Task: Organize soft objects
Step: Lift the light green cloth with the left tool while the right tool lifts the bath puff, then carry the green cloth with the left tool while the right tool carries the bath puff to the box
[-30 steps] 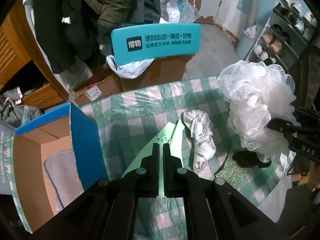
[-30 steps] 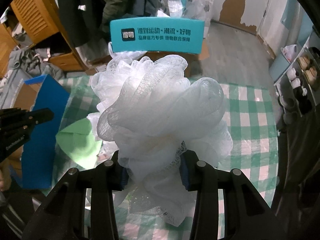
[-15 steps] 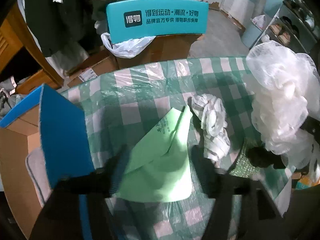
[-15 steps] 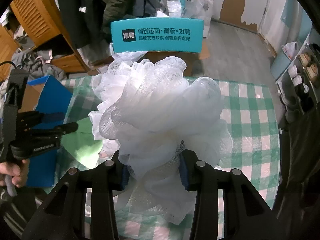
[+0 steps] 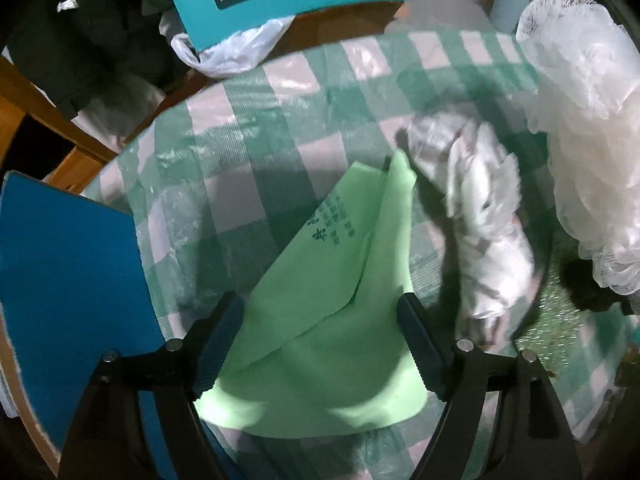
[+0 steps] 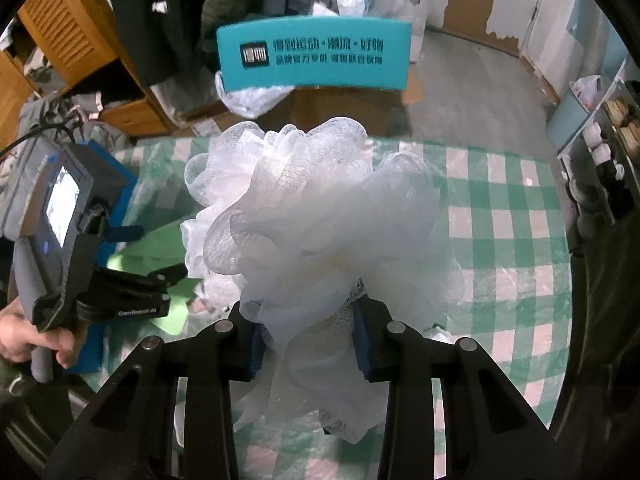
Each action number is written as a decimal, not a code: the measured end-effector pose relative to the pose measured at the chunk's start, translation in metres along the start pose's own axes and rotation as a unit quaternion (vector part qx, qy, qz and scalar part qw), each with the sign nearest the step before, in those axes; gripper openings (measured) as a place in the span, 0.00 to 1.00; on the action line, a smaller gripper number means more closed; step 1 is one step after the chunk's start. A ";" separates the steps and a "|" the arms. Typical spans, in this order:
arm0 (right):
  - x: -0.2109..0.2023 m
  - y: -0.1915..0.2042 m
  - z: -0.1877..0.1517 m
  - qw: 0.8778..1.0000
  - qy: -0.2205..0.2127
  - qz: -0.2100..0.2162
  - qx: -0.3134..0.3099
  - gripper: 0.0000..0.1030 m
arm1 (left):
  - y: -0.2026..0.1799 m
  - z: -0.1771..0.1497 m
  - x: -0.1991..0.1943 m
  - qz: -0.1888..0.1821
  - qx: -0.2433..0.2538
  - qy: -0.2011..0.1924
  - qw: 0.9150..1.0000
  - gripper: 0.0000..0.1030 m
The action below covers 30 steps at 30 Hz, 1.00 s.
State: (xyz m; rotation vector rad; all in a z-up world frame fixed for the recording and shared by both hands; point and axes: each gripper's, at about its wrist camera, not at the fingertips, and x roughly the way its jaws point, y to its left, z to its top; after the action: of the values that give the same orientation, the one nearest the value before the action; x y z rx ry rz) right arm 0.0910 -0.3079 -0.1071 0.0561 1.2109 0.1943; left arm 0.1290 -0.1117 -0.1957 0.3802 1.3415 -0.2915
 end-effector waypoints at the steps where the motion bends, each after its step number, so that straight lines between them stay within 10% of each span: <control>1: 0.005 -0.001 -0.001 1.000 0.006 -0.001 0.000 0.33 | -0.003 0.001 0.000 0.002 0.005 -0.003 1.000 0.80; 10: 0.030 -0.003 -0.005 0.999 0.036 -0.017 -0.007 0.43 | -0.015 0.009 -0.007 0.015 0.015 -0.010 1.000 0.74; 13: 0.032 0.003 -0.006 0.999 0.035 -0.017 -0.015 0.56 | -0.020 0.010 -0.010 0.026 0.021 -0.017 0.999 0.61; 18: 0.042 0.008 -0.007 0.998 0.043 -0.023 -0.028 0.78 | -0.026 0.013 -0.018 0.015 0.028 -0.022 0.999 0.12; 30: 0.078 0.012 -0.005 0.996 0.077 -0.025 -0.039 0.81 | -0.025 0.026 -0.025 -0.019 -0.005 -0.009 1.000 0.06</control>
State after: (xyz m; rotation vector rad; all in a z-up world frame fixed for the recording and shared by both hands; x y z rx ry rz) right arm 0.1115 -0.2828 -0.1787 -0.0590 1.3547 0.2042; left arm 0.1362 -0.1452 -0.1690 0.3433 1.3339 -0.3197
